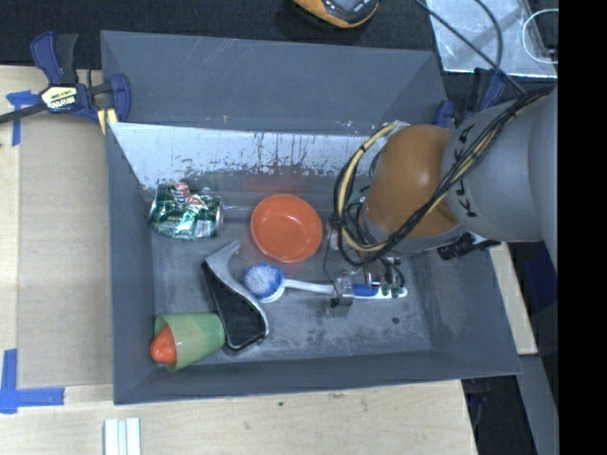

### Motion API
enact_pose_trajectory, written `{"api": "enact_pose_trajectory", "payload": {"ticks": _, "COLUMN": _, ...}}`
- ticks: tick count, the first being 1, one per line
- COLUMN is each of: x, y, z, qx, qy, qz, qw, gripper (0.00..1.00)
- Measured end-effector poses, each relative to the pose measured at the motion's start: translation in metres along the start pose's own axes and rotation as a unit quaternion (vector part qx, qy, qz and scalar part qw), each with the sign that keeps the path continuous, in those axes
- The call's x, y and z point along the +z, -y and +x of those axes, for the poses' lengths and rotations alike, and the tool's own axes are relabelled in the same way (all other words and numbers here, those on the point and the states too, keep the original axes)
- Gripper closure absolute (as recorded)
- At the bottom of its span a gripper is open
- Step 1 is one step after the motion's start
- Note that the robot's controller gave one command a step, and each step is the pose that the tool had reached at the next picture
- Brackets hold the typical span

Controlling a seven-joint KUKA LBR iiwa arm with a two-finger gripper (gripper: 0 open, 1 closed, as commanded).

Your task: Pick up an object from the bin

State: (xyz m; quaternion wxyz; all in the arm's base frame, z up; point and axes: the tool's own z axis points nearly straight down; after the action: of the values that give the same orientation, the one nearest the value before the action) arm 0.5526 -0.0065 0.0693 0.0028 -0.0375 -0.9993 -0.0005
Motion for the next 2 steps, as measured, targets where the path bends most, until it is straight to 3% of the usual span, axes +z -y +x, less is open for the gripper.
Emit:
{"api": "enact_pose_trajectory", "payload": {"ticks": 1, "x": -0.077, "y": -0.007, "z": -0.034, "qx": -0.034, "qy": 0.0069, "qz": 0.001, "qw": 0.9994, "gripper": 0.0}}
{"api": "enact_pose_trajectory", "payload": {"ticks": 2, "x": 0.0, "y": 0.0, "z": 0.0, "qx": -0.001, "qy": 0.0008, "qz": 0.0, "qw": 1.0, "gripper": 0.0}}
